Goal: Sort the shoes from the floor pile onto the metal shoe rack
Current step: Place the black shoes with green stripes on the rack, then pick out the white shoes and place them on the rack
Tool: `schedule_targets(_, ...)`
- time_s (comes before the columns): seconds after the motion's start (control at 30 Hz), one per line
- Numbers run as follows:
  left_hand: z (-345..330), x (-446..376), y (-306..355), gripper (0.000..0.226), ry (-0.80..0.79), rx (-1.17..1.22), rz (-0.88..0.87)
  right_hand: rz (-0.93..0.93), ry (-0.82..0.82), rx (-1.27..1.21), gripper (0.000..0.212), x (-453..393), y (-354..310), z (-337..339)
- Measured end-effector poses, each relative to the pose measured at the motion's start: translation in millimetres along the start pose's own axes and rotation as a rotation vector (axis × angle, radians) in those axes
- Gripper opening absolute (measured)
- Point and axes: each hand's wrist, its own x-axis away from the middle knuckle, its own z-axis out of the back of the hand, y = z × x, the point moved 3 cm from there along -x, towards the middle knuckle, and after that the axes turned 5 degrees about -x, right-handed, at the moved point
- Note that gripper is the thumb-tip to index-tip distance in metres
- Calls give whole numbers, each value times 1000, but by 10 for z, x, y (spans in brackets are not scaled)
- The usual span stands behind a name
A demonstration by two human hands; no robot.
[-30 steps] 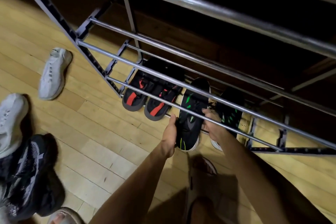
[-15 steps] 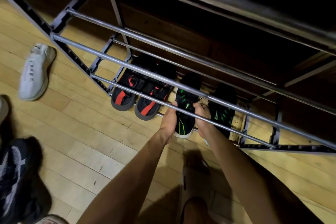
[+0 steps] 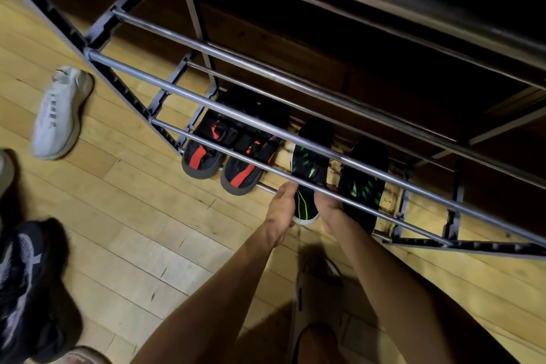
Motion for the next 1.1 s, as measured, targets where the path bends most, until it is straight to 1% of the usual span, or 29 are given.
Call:
schedule_targets(0.07, -27, -2, 15, 39, -17, -6, -2, 51, 145, 14, 26, -82, 26, 58)
schedule_targets(0.1, -37, -2, 35, 41, -25, -6, 0, 75, 183, -13, 21, -107, 39, 83)
schedule_targets(0.17, -56, -3, 61, 43, -35, -1, -5, 68, 234, -20, 20, -140, 67, 122)
schedule_targets(0.23, -67, 6, 92, 45, -39, -5, -1, 71, 247, 9, 22, -172, 112, 171)
schedule_targets(0.33, -77, 24, 123, 46, -73, -58, -31, 61, 285, 29, 36, -90, 95, 143)
schedule_targets(0.43, -88, 56, 129, 46, -116, -105, -89, 48, 337, 146, 45, -29, 118, 85)
schedule_targets(0.5, -78, 97, 124, 46, -135, -120, -120, 24, 310, 105, 45, 19, 123, 16)
schedule_targets(0.57, -21, 134, 119, 47, -110, -109, -142, -3, 327, 98, 46, 100, 117, -15)
schedule_targets(0.6, 34, 167, 125, 46, -74, -89, -140, -3, 346, 106, 47, 154, 108, -2)
schedule_targets(0.7, 320, 260, 127, 48, 31, -26, -137, 74, 284, 79, 45, 241, 150, 104)
schedule_targets(0.77, 606, 333, 104, 43, 103, -73, -168, 62, 276, 175, 49, 353, 218, 229)
schedule_targets(0.83, 934, 444, 77, 44, 167, -113, -187, 64, 236, 338, 61, 514, 233, 293)
schedule_targets(0.87, 1094, 546, 96, 42, 193, -116, -203, 83, 203, 389, 59, 612, 206, 276)
schedule_targets(0.93, 1392, 793, 168, 38, 246, -103, -240, 107, 120, 445, 47, 798, 115, 198)
schedule_targets(1.0, 1646, 1077, 252, 38, 283, -102, -267, 140, 47, 455, 46, 1034, -33, 34)
schedule_targets(1.1, 1958, 1550, 329, 40, 341, -26, -316, 187, -15, 293, 35, 1393, -209, -266)
